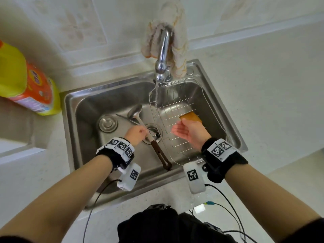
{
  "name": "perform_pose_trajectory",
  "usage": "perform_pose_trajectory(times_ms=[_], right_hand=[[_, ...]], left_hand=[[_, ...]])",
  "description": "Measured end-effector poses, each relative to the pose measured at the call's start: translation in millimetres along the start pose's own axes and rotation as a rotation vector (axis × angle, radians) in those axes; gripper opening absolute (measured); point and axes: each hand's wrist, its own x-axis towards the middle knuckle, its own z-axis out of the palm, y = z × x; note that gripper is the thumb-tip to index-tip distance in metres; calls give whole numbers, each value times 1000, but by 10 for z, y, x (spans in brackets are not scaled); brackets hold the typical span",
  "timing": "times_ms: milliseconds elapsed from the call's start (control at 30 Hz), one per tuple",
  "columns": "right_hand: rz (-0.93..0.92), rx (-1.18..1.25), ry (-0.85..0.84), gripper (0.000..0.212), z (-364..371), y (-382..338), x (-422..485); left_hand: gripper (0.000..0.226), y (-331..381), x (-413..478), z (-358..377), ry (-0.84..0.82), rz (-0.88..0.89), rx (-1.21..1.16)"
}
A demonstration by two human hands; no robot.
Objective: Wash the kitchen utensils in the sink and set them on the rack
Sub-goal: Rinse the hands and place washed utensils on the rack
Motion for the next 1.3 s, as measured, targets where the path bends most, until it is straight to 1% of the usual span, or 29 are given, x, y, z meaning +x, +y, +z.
perform_pose_trajectory(times_ms=[100, 233, 300, 333, 400, 500, 600, 700, 800, 867, 933, 1000, 1067, 1133, 1233, 1300], right_hand=[[20, -18, 127, 21, 130, -40, -19], [-39, -118, 157, 21, 275, -144, -33], [-67, -126, 166, 20, 283, -183, -61], [-75, -132, 167, 19, 283, -197, -66], [-70, -143, 167, 16, 293, -198, -79], [-58, -112, 167, 10, 297, -204, -91], [-58, -115, 173, 21, 245, -223, -75], [-47, -124, 172, 26, 170, -190, -48], [-37, -121, 117, 27, 125, -174, -35], [-32, -111, 78, 30, 73, -229, -21], [-44, -116, 44, 37, -12, -288, -15], [-104, -175, 35, 44, -96, -314, 3], [-179, -311, 30, 50, -153, -302, 15], [-254, -581, 53, 55, -249, -241, 66], [-343, -1037, -1, 69, -357, -119, 89], [-435, -1274, -42, 77, -362, -9, 69]], left_hand=[[26, -109, 132, -110, 54, -93, -79], [36, -67, 293, -217, 50, -179, -304], [36, -26, 327, -203, 14, -207, -384], [32, -16, 349, -179, 2, -221, -407], [15, -6, 344, -148, -60, -241, -430], [14, -14, 323, -79, -147, -263, -534], [14, 60, 262, -81, -215, -259, -632], [15, 78, 205, -118, -350, -258, -608], [13, 59, 176, -147, -447, -281, -527], [10, 129, 155, -141, -457, -304, -487], [10, 203, 144, -98, -443, -312, -468], [12, 250, 148, -26, -409, -325, -474], [19, 327, 105, 56, -373, -345, -503], [20, 427, 101, 145, -329, -316, -448], [28, 560, 120, 203, -241, -165, -254], [31, 619, 112, 248, -224, -85, -138]])
